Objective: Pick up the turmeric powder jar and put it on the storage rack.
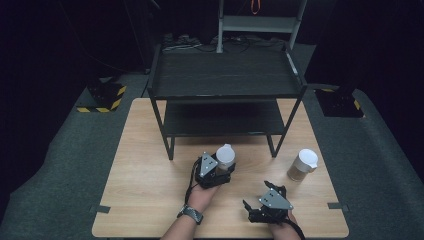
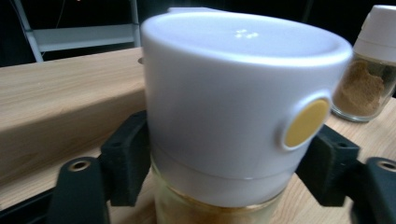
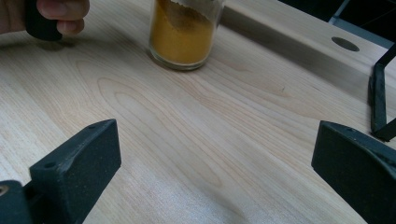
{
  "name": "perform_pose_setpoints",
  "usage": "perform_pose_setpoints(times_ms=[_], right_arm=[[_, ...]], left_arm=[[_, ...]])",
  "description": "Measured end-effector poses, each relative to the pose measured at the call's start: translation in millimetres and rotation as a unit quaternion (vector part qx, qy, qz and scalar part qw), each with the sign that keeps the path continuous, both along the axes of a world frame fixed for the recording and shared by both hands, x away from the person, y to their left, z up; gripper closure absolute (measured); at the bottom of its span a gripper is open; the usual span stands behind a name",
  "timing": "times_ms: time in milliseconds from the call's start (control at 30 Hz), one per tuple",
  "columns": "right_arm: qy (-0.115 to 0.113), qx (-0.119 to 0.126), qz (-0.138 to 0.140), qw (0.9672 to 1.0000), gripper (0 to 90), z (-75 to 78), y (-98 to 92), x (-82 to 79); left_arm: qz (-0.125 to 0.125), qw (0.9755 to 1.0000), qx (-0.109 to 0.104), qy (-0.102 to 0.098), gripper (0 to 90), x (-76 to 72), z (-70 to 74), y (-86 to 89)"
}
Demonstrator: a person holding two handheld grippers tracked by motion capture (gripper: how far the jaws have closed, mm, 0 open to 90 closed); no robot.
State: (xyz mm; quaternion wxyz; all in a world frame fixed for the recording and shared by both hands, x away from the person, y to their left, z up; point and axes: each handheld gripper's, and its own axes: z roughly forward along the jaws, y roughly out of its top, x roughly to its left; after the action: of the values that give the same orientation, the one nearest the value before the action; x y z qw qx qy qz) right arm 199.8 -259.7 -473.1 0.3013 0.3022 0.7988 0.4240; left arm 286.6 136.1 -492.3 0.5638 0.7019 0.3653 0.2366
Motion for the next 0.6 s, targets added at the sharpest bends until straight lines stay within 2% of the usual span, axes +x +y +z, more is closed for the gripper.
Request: perform_pose_setpoints(times_ms=[100, 367, 400, 600], right_arm=[[0.0, 0.001, 0.0, 1.0, 0.6, 0.0, -0.3, 0.1], [0.0, 0.0, 0.0, 1.0, 0.6, 0.0, 0.1, -0.1], [0.0, 0.001, 0.0, 1.0, 0.6, -0.1, -0.1, -0.2], [0.001, 0.001, 0.0, 1.0, 0.6, 0.1, -0.5, 0.3]], left_arm=[[-0.001, 1.0, -0.003, -0.002, 28.5, 0.2, -1.7, 1.3], [0.006, 0.9998, 0.008, -0.017, 30.3, -4.8, -1.5, 1.0], [0.008, 0.9999, -0.003, -0.008, 30.4, -4.2, -0.7, 4.0], [0.011, 0.9998, -0.008, -0.012, 30.5, -7.6, 1.4, 9.2]])
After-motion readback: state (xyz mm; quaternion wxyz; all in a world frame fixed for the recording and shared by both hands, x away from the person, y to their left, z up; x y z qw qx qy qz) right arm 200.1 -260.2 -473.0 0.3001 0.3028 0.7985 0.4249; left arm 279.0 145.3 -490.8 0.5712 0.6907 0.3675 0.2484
